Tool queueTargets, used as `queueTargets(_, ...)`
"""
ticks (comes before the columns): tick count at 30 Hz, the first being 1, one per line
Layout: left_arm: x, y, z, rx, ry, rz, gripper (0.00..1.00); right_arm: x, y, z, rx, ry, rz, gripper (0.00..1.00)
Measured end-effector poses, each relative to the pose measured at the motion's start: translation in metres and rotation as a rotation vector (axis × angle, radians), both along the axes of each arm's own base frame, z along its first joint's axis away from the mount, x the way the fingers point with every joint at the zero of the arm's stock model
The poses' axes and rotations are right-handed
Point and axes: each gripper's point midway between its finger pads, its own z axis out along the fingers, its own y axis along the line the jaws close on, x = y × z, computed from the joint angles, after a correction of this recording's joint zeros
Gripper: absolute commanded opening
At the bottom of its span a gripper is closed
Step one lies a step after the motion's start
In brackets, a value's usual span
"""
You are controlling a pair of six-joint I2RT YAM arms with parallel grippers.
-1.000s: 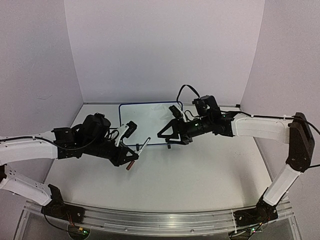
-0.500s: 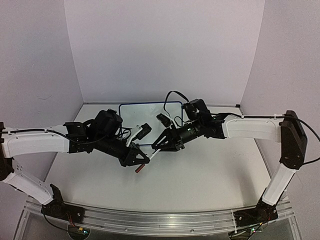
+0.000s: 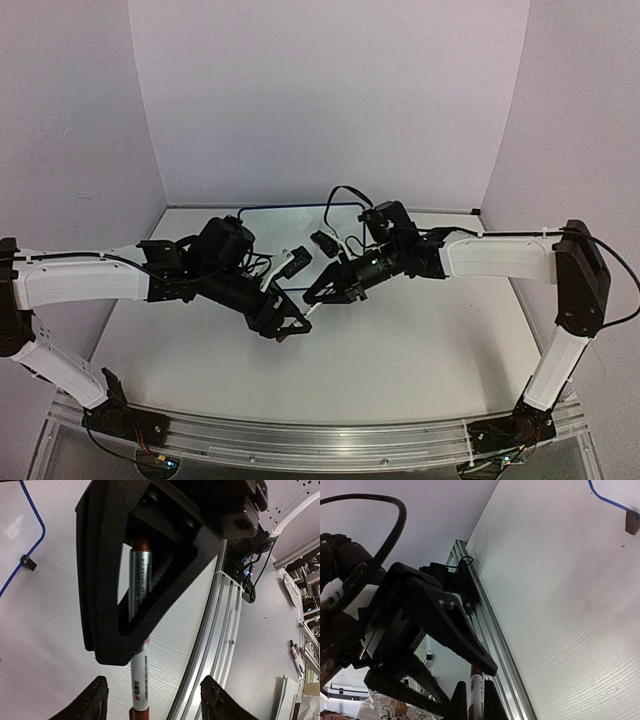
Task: Write a sentence on the whiteboard
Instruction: Pass from the left arm to the right, then open the pen cap from the whiteboard marker.
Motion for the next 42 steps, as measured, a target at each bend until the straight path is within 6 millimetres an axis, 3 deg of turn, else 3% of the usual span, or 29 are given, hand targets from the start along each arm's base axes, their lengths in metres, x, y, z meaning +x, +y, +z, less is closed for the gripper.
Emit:
queueTargets(9,0.0,0.002,-0.006,0.01,0.003,0.004,0.69,0.025,-0.015,0.014,0.012,-0.042,-0.081,0.0)
queueTargets(13,0.001,0.007,-0.016,0.042,0.001,0.018,0.59,0.026,-0.017,0.019,0.023,-0.047,-0.081,0.0)
queueTargets(23,0.005,0.005,-0.021,0.051,-0.009,0.029,0.36,0.021,-0.017,0.021,0.033,-0.033,-0.057,0.0)
queueTargets(30,0.005,0.003,-0.032,0.071,0.009,0.024,0.29,0.019,-0.017,0.022,0.037,-0.026,-0.046,0.0)
queueTargets(36,0.007,-0.001,-0.027,0.045,-0.001,0.019,0.23,0.016,-0.018,0.021,0.037,-0.019,-0.034,0.0)
queueTargets(40,0.006,-0.005,-0.023,0.022,-0.003,0.01,0.03,0.015,-0.018,0.02,0.032,-0.017,-0.031,0.0)
queueTargets(42,0.004,-0.006,-0.022,0.013,-0.001,-0.004,0.0,0.015,-0.018,0.02,0.032,-0.017,-0.031,0.0)
